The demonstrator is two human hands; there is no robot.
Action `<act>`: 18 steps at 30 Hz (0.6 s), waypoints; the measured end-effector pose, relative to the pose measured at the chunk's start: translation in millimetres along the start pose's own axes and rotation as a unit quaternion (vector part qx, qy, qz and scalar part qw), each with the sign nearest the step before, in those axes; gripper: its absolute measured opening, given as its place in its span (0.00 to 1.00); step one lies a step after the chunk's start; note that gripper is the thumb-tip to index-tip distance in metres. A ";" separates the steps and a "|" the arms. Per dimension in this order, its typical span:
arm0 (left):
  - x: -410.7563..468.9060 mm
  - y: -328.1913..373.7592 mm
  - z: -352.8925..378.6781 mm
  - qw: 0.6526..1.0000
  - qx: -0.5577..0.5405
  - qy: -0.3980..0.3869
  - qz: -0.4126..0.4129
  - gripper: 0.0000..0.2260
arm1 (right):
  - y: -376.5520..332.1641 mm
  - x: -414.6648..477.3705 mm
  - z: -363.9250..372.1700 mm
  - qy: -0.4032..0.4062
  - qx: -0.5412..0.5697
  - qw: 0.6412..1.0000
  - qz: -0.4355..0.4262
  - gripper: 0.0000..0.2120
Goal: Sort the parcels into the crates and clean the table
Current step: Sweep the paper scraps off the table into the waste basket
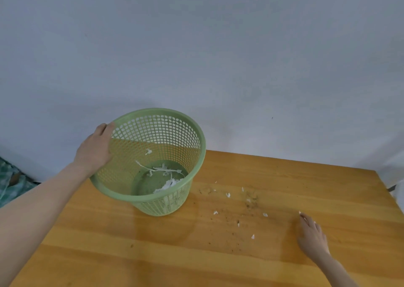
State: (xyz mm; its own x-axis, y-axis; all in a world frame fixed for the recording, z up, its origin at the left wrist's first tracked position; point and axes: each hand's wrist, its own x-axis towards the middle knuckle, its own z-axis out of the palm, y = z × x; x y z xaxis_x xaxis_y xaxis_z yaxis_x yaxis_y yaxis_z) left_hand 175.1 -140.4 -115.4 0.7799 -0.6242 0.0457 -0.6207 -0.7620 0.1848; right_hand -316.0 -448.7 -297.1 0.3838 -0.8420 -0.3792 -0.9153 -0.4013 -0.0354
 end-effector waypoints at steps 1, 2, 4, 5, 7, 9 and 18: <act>0.1 1.4 0.7 1.000 0.000 -0.001 0.001 0.36 | 8.5 -7.8 1.1 0.008 0.015 1.000 0.026 0.28; 0.3 -0.2 0.8 1.000 0.001 0.000 0.002 0.36 | 14.7 -12.9 1.3 0.009 0.030 0.998 0.046 0.27; 0.0 -1.0 1.4 1.000 0.000 0.002 0.008 0.36 | 27.0 -21.0 3.0 -0.009 0.041 0.997 0.065 0.28; 0.6 0.1 1.6 1.000 0.000 0.002 0.013 0.36 | 31.7 -24.2 3.0 -0.022 0.044 0.996 0.071 0.29; 1.0 0.3 1.3 1.000 -0.001 0.001 0.012 0.36 | 33.9 -26.5 1.8 -0.036 0.048 0.995 0.077 0.30; 1.2 1.8 1.2 1.000 0.001 -0.001 0.014 0.36 | 32.5 -28.0 -2.2 -0.041 0.064 0.992 0.097 0.31; 0.7 1.7 1.1 1.000 -0.001 -0.003 0.013 0.36 | 6.3 -22.2 -4.4 -0.094 0.088 0.985 0.113 0.30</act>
State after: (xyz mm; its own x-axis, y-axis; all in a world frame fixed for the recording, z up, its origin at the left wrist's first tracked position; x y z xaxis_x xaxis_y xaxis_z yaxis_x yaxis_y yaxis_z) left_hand 174.5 -142.3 -116.1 0.7631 -0.6447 0.0451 -0.6405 -0.7452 0.1857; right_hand -329.8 -434.1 -284.8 0.1534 -0.8143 -0.5598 -0.9882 -0.1290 -0.0832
